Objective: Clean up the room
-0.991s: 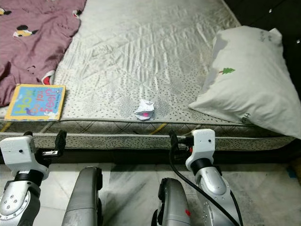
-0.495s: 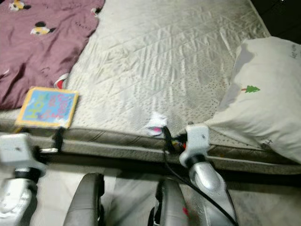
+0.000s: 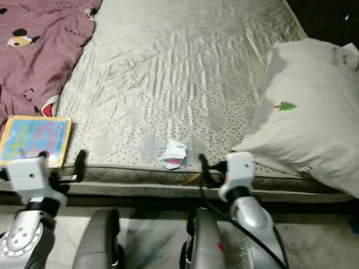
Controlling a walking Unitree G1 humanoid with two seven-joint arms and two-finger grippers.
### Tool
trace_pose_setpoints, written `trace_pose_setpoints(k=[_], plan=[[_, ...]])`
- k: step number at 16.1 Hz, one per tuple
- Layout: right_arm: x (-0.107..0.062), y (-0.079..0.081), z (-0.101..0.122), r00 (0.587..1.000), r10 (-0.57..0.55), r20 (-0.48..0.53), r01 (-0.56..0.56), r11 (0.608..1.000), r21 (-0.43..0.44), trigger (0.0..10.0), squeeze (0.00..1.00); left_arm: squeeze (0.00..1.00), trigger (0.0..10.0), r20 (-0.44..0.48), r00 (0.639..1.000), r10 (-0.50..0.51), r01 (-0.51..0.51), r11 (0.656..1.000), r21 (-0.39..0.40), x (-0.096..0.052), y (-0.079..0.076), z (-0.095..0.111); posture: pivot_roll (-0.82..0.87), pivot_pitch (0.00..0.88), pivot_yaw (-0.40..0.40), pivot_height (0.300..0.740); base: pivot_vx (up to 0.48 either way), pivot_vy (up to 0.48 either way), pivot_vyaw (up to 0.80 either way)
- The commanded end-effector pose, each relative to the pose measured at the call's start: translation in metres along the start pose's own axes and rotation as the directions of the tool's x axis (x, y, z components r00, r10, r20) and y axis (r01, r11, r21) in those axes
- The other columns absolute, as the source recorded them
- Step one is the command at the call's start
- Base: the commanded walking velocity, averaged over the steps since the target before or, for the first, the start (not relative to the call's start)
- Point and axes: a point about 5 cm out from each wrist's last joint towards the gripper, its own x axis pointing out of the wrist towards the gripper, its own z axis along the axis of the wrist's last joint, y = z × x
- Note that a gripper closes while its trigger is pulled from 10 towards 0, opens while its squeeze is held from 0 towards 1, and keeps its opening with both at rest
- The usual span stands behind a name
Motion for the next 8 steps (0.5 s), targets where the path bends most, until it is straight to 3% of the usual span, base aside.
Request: trace_pose_setpoints(k=[1,8], plan=[[-0.0015,0.0,-0.0032,1.0,-0.001,-0.01,0.001,1.0,0.007,10.0,0.0,0.0,10.0,-0.024,1.0,0.019,-0.018,1.0,0.014,-0.0035,0.0047,-0.0037,0.05,0.213,-0.072,0.581,0.0,0.0,0.0],[-0.0005,0.0021,-0.0052,1.0,0.015,-0.009,-0.015,1.0,0.02,10.0,0.0,0.0,10.0,-0.025,1.0,0.016,-0.016,1.0,0.009,-0.0024,0.0042,-0.0047,0.05,0.202,-0.072,0.546,0.0,0.0,0.0]])
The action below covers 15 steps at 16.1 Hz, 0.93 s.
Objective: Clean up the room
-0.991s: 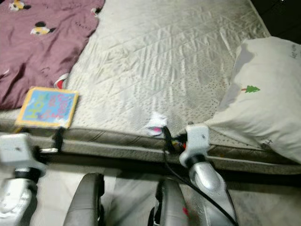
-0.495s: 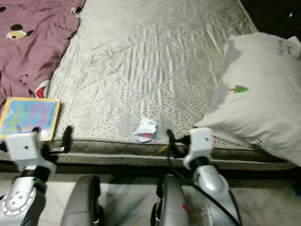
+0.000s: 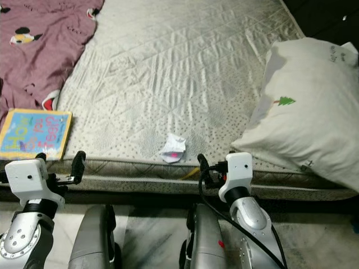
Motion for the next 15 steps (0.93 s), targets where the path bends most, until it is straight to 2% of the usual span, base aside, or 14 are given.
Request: trace_pose_setpoints(k=[1,2,3,7,13,15], plan=[[-0.0011,-0.0004,-0.0044,1.0,0.006,-0.016,-0.006,1.0,0.006,10.0,0.0,0.0,10.0,-0.019,1.0,0.001,-0.001,1.0,0.005,-0.0016,0.001,-0.0037,0.05,0.2,-0.072,0.546,0.0,0.0,0.0],[-0.0013,-0.0003,-0.0055,1.0,0.001,-0.021,-0.001,1.0,0.007,10.0,0.0,0.0,10.0,-0.017,1.0,-0.001,0.001,1.0,0.005,-0.0013,0.0008,-0.0034,0.05,0.201,-0.071,0.546,0.0,0.0,0.0],[-0.0012,0.0012,-0.0058,0.999,0.016,-0.028,-0.017,0.999,-0.036,10.0,0.0,0.0,10.0,-0.017,1.0,-0.008,0.008,1.0,0.005,-0.0011,0.0,-0.0032,0.05,0.203,-0.07,0.546,0.0,0.0,0.0],[-0.0014,0.0005,-0.0062,1.0,0.007,-0.027,-0.007,1.0,-0.025,10.0,0.0,0.0,10.0,-0.017,1.0,-0.008,0.008,1.0,0.002,-0.001,-0.0004,-0.0029,0.05,0.209,-0.071,0.546,0.0,0.0,0.8],[0.001,-0.0002,-0.0075,0.999,0.014,-0.037,-0.014,1.0,-0.016,10.0,0.0,0.0,10.0,-0.02,1.0,-0.009,0.009,1.0,-0.009,-0.0007,-0.0016,-0.0031,0.05,0.217,-0.072,0.546,0.0,0.0,0.0],[0.0039,0.0002,-0.0104,0.997,0.039,-0.068,-0.038,0.999,0.016,10.0,0.0,0.0,10.0,-0.019,1.0,-0.007,0.006,1.0,-0.006,-0.0012,-0.0005,-0.0023,0.05,0.22,-0.073,0.546,0.0,0.0,0.0]])
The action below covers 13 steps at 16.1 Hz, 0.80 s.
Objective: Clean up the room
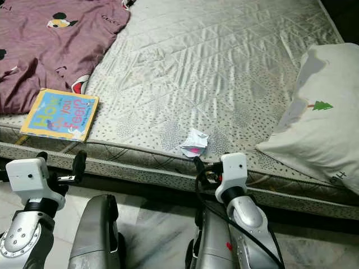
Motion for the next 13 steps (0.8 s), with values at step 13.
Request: trace_pose_setpoints(k=[13], plan=[[0.045,-0.014,0.012,1.0,-0.02,-0.006,0.02,1.0,0.0,10.0,0.0,0.0,10.0,-0.048,0.999,-0.019,0.022,0.996,0.083,-0.012,0.011,0.021,0.15,0.383,0.036,0.546,0.0,0.0,0.0]])
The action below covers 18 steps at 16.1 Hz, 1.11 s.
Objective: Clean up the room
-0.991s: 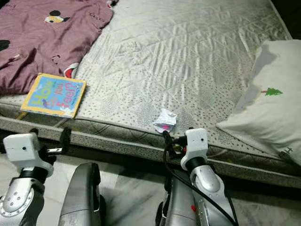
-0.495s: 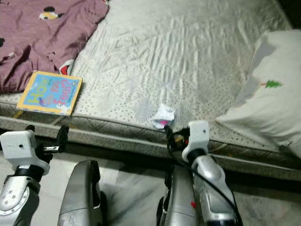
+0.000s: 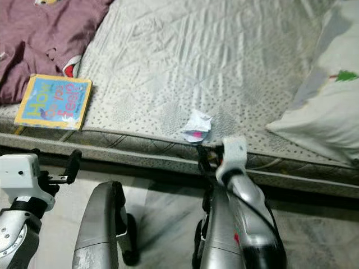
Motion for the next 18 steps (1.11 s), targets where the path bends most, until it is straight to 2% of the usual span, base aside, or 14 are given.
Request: trace_pose_setpoints(k=[1,5,11,13,14,15,16,17,18], plan=[[0.004,-0.001,-0.002,1.0,-0.002,0.001,0.002,1.0,-0.011,10.0,0.0,0.0,10.0,-0.011,1.0,0.007,-0.007,1.0,0.006,-0.004,0.002,0.002,0.16,0.383,0.036,0.546,0.0,0.0,0.0],[0.025,-0.008,0.016,0.998,-0.027,0.059,0.029,0.999,-0.032,10.0,0.0,0.0,10.0,-0.02,1.0,0.018,-0.018,1.0,0.009,-0.008,0.006,0.004,0.18,0.378,0.033,0.546,0.0,0.0,0.0],[0.03,0.001,0.011,0.998,0.016,0.068,-0.012,0.998,-0.068,10.0,0.0,0.0,10.0,-0.029,0.999,0.019,-0.019,1.0,0.003,-0.008,0.004,0.003,0.18,0.362,0.029,0.546,0.0,0.0,0.0],[0.032,0.007,0.01,0.995,0.048,0.083,-0.036,0.99,-0.139,10.0,0.0,0.0,10.0,-0.028,0.999,0.015,-0.015,1.0,0.002,-0.006,0.003,0.003,0.19,0.349,0.03,0.546,0.0,0.0,0.0],[0.032,0.012,0.01,0.99,0.088,0.112,-0.059,0.969,-0.24,10.0,0.0,0.0,10.0,-0.025,1.0,0.013,-0.013,1.0,0.002,-0.004,0.003,0.003,0.19,0.341,0.028,0.546,0.0,0.0,0.0],[0.032,0.014,0.011,0.986,0.098,0.132,-0.06,0.961,-0.272,10.0,0.0,0.0,10.0,-0.024,1.0,0.014,-0.014,1.0,0.002,-0.003,0.002,0.003,0.19,0.338,0.026,0.546,0.0,0.0,0.0],[0.033,0.014,0.011,0.987,0.086,0.135,-0.047,0.963,-0.267,3.3,0.0,0.0,10.0,-0.021,1.0,0.014,-0.014,1.0,0.001,-0.003,0.002,0.003,0.19,0.334,0.023,0.546,0.0,0.0,0.0],[0.035,0.014,0.012,0.987,0.079,0.138,-0.04,0.963,-0.266,0.0,0.0,0.0,10.0,-0.017,1.0,0.017,-0.017,1.0,0.0,-0.002,0.002,0.004,0.19,0.327,0.022,0.546,0.0,0.0,0.0],[0.037,0.014,0.012,0.987,0.076,0.141,-0.036,0.962,-0.269,0.0,0.0,0.0,10.0,-0.016,1.0,0.018,-0.018,1.0,-0.001,-0.001,0.002,0.004,0.19,0.324,0.018,0.546,0.0,0.0,0.0]])
